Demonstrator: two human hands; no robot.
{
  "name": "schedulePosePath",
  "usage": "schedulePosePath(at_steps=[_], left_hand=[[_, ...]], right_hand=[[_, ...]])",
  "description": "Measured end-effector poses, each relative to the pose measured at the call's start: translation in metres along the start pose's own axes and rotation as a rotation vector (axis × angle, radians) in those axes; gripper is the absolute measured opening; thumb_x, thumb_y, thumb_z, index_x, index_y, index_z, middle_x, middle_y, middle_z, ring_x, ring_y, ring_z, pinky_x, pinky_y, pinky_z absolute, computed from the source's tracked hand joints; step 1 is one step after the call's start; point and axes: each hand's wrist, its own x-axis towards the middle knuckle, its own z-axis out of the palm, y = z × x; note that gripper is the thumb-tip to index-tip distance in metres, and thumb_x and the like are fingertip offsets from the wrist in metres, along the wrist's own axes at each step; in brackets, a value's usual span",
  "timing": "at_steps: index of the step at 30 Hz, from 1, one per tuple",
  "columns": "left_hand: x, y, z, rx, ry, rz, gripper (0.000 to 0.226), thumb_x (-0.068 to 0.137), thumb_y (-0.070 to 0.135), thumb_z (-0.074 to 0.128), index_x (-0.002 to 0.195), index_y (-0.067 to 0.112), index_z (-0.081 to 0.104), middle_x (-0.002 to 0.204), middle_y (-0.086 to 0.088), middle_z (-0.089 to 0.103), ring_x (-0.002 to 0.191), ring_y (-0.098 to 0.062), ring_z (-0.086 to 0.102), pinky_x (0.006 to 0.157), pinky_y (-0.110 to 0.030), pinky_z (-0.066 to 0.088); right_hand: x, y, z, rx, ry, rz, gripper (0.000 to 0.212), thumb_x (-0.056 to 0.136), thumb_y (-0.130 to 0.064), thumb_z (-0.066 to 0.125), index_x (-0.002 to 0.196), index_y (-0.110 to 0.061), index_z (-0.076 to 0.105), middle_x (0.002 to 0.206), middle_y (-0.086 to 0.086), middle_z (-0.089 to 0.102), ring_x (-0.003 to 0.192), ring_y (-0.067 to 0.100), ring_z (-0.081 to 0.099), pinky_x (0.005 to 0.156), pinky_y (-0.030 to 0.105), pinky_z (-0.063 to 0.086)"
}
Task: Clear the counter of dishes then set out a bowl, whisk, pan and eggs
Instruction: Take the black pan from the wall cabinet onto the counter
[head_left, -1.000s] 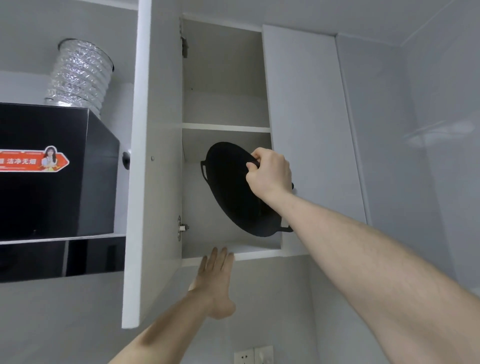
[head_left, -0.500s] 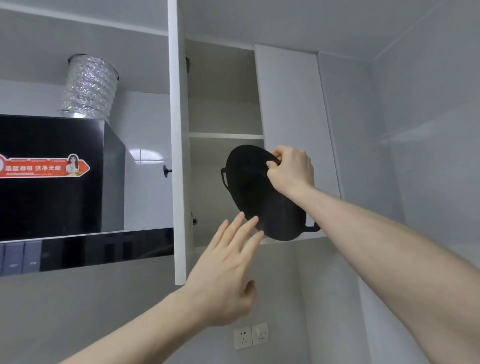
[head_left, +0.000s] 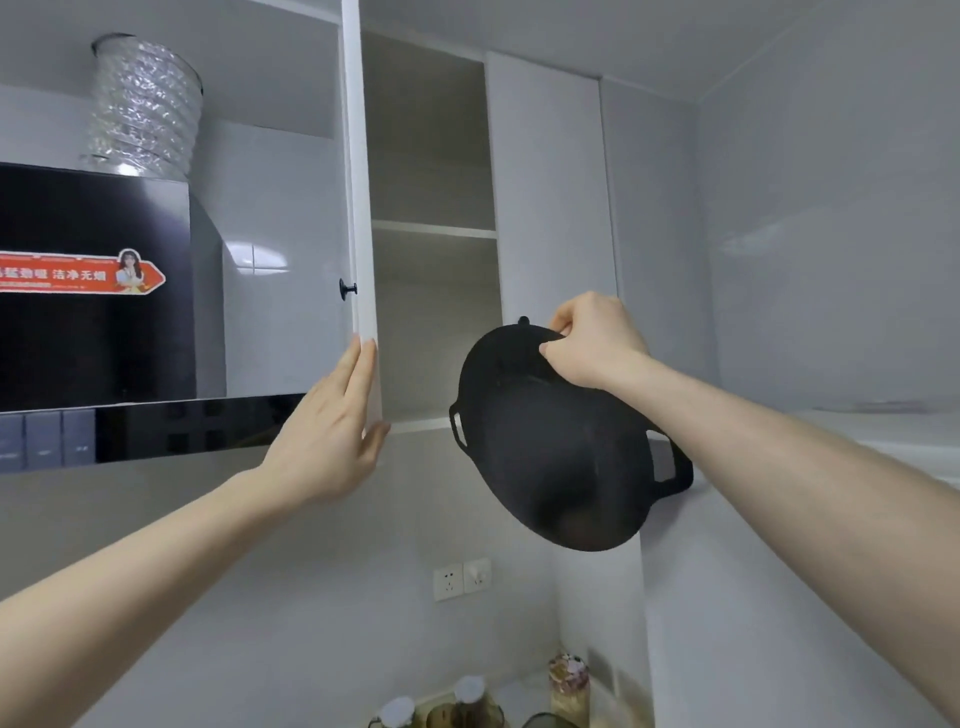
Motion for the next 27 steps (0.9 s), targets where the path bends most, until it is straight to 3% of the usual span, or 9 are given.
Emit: schedulePosePath(at_steps=[4, 7, 10, 12, 16, 19, 27], left_hand=[[0.003, 0.008, 0.002, -0.065, -0.022, -0.003, 0.090, 0.101, 0.027, 0.056, 0.162, 0.011, -0.008, 0.170, -0.008, -0.009, 0.147, -0.033, 0.034, 0.107, -0.038, 0.040], [0.009, 0.013, 0.003, -0.052, -0.056, 0.026, 0.089, 0.102, 0.027, 0.056, 0.162, 0.011, -0.008, 0.170, -0.006, -0.011, 0.145, -0.034, 0.037, 0.107, -0.041, 0.042], [0.016, 0.020, 0.003, -0.030, -0.111, 0.061, 0.086, 0.103, 0.028, 0.053, 0.162, 0.015, -0.009, 0.170, -0.004, -0.013, 0.140, -0.034, 0.042, 0.106, -0.043, 0.042], [0.022, 0.023, 0.002, -0.004, -0.142, 0.099, 0.085, 0.104, 0.028, 0.050, 0.162, 0.019, -0.011, 0.170, -0.001, -0.015, 0.139, -0.032, 0.043, 0.106, -0.040, 0.042], [0.042, 0.025, 0.009, 0.090, -0.230, 0.202, 0.085, 0.103, 0.020, 0.047, 0.161, 0.024, -0.015, 0.170, -0.001, -0.018, 0.153, -0.027, 0.023, 0.115, -0.036, 0.032], [0.062, 0.026, 0.021, 0.183, -0.312, 0.256, 0.094, 0.097, 0.010, 0.048, 0.158, 0.028, -0.022, 0.168, -0.002, -0.022, 0.157, -0.026, 0.007, 0.122, -0.042, 0.026], [0.097, 0.033, 0.060, 0.373, -0.484, 0.273, 0.105, 0.085, -0.001, 0.045, 0.157, 0.029, -0.026, 0.170, 0.002, -0.011, 0.158, -0.029, 0.000, 0.124, -0.046, 0.019]], right_hand=[[-0.034, 0.004, -0.001, -0.066, -0.128, 0.005, 0.012, 0.072, -0.008, 0.064, 0.082, -0.005, 0.070, 0.091, 0.010, 0.072, 0.089, 0.031, 0.068, 0.071, 0.042, 0.061], [-0.055, 0.006, 0.008, -0.122, -0.266, 0.009, 0.005, 0.073, -0.007, 0.061, 0.068, -0.008, 0.061, 0.079, 0.004, 0.067, 0.073, 0.030, 0.061, 0.060, 0.032, 0.052], [-0.072, 0.009, 0.022, -0.148, -0.401, -0.006, 0.010, 0.076, -0.008, 0.063, 0.075, -0.010, 0.072, 0.089, 0.005, 0.072, 0.084, 0.028, 0.069, 0.071, 0.039, 0.062], [-0.083, 0.012, 0.035, -0.189, -0.508, -0.035, 0.009, 0.078, -0.011, 0.066, 0.074, -0.016, 0.073, 0.090, 0.001, 0.073, 0.086, 0.025, 0.070, 0.071, 0.035, 0.061], [-0.102, 0.019, 0.067, -0.231, -0.628, -0.078, 0.005, 0.078, -0.016, 0.076, 0.080, -0.021, 0.075, 0.095, -0.002, 0.073, 0.088, 0.021, 0.069, 0.079, 0.034, 0.061], [-0.110, 0.026, 0.092, -0.212, -0.679, -0.086, 0.008, 0.079, -0.017, 0.077, 0.084, -0.022, 0.075, 0.097, -0.003, 0.072, 0.089, 0.021, 0.069, 0.084, 0.037, 0.062], [-0.104, 0.044, 0.143, -0.167, -0.789, -0.130, 0.015, 0.081, -0.021, 0.080, 0.095, -0.020, 0.076, 0.098, -0.001, 0.070, 0.090, 0.022, 0.069, 0.085, 0.037, 0.061]])
